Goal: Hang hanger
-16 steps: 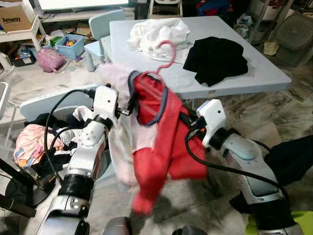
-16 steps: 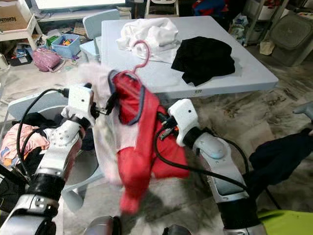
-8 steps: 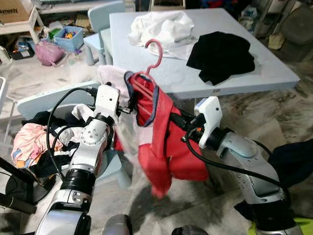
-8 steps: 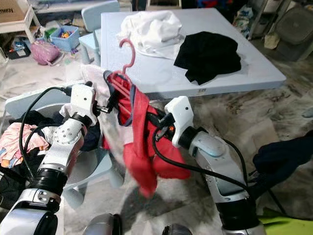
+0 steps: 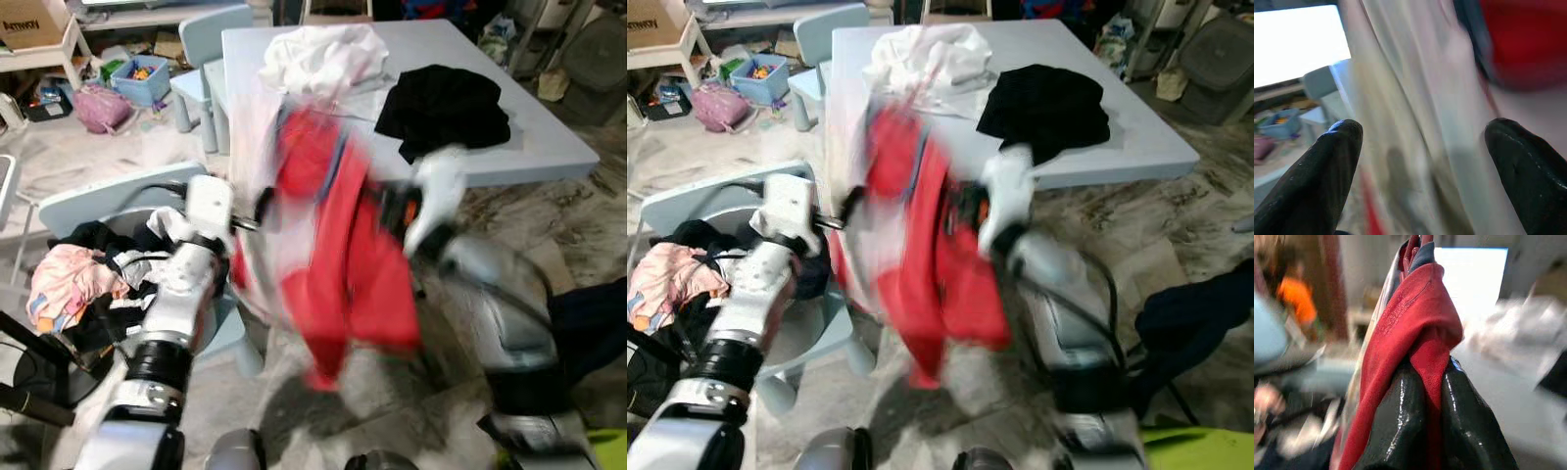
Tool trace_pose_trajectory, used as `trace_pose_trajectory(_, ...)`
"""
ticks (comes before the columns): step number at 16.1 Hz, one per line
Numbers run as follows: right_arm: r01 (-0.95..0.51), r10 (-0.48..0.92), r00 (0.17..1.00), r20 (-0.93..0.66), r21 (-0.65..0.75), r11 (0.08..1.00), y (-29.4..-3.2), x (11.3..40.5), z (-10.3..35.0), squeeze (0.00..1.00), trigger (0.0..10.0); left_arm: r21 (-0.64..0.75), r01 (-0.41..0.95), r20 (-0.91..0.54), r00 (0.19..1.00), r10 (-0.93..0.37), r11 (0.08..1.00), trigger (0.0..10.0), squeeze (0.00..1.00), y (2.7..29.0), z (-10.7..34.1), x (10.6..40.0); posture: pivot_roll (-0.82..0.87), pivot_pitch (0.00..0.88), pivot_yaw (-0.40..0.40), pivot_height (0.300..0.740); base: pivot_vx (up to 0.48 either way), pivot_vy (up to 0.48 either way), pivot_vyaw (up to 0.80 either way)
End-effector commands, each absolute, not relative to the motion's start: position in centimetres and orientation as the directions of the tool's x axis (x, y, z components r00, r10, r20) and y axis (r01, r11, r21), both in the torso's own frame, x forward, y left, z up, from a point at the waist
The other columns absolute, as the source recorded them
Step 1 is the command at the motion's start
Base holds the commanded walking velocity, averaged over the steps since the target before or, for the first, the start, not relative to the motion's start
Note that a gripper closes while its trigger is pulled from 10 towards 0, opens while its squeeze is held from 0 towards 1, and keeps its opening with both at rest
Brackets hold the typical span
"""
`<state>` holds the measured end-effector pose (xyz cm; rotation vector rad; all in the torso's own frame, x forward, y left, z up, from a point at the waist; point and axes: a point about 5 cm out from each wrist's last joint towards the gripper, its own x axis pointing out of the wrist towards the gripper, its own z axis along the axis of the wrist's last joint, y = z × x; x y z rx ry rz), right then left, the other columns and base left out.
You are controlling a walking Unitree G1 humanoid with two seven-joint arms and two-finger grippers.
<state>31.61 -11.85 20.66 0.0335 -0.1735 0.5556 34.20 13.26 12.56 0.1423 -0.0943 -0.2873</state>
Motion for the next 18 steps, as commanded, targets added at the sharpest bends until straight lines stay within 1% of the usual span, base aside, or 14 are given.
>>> trace_pose_trajectory(1,-0.507,0.494,0.841,0.223,0.002,0.862,-11.5,31.9,21.5,0.00,10.0,0.174,0.304,0.079,0.944,-0.321,0.937,10.0,0.00,12.7,12.8,34.1,-0.04,0.027,-0.031,0.740,0.000,0.000,0.00)
trace_pose_trajectory(3,-0.536,0.511,0.827,0.234,0.054,0.843,-10.0,31.8,21.5,0.00,10.0,0.170,0.301,0.079,0.945,-0.317,0.938,10.0,0.00,12.7,12.8,34.2,-0.03,0.025,-0.033,0.740,0.000,0.000,0.00)
trace_pose_trajectory(6,-0.631,0.612,0.766,0.194,0.051,0.774,-8.7,30.6,20.5,0.00,10.0,0.154,0.271,0.085,0.954,-0.286,0.950,10.0,0.00,13.4,13.0,34.4,-0.03,0.023,-0.036,0.740,0.000,0.000,0.00)
trace_pose_trajectory(9,-0.649,0.637,0.755,0.158,0.037,0.760,-8.6,30.3,19.6,0.00,10.0,0.144,0.269,0.087,0.955,-0.283,0.952,10.0,0.00,13.4,12.9,34.3,-0.04,0.023,-0.036,0.740,0.000,0.000,0.00)
trace_pose_trajectory(12,-0.639,0.630,0.766,0.129,0.039,0.768,-9.1,30.5,19.0,0.00,10.0,0.143,0.273,0.084,0.955,-0.286,0.951,10.0,0.00,13.3,12.8,34.3,-0.04,0.026,-0.033,0.740,0.000,0.000,0.00)
trace_pose_trajectory(13,-0.645,0.638,0.761,0.123,0.037,0.763,-9.1,30.5,18.9,0.00,10.0,0.144,0.270,0.082,0.955,-0.283,0.952,10.0,0.00,13.4,12.8,34.3,-0.04,0.026,-0.033,0.740,0.000,0.000,0.00)
trace_pose_trajectory(14,-0.678,0.672,0.733,0.105,0.037,0.734,-9.0,30.3,18.8,0.00,10.0,0.143,0.262,0.086,0.957,-0.276,0.955,10.0,0.00,13.6,12.9,34.4,-0.04,0.026,-0.033,0.740,0.000,0.000,0.00)
trace_pose_trajectory(15,-0.685,0.681,0.727,0.087,0.012,0.729,-9.3,30.2,18.4,0.00,10.0,0.139,0.256,0.090,0.959,-0.270,0.957,10.0,0.00,13.7,13.1,34.4,-0.04,0.026,-0.033,0.740,0.000,0.000,0.00)
trace_pose_trajectory(16,-0.658,0.656,0.751,0.077,0.013,0.753,-9.9,30.6,18.0,0.00,10.0,0.129,0.256,0.087,0.959,-0.268,0.958,10.0,0.00,13.7,13.0,34.4,-0.04,0.026,-0.033,0.740,0.000,0.000,0.00)
trace_pose_trajectory(17,-0.592,0.592,0.802,0.078,-0.027,0.805,-10.7,31.5,17.7,0.00,10.0,0.095,0.296,0.080,0.949,-0.304,0.950,10.0,0.00,13.3,12.8,34.2,-0.04,0.027,-0.032,0.740,0.000,0.000,0.00)
trace_pose_trajectory(18,-0.570,0.570,0.818,0.082,-0.028,0.822,-10.9,31.8,17.7,0.00,10.0,0.097,0.309,0.070,0.946,-0.316,0.946,10.0,0.00,13.1,12.6,34.0,-0.04,0.028,-0.030,0.740,0.000,0.000,0.00)
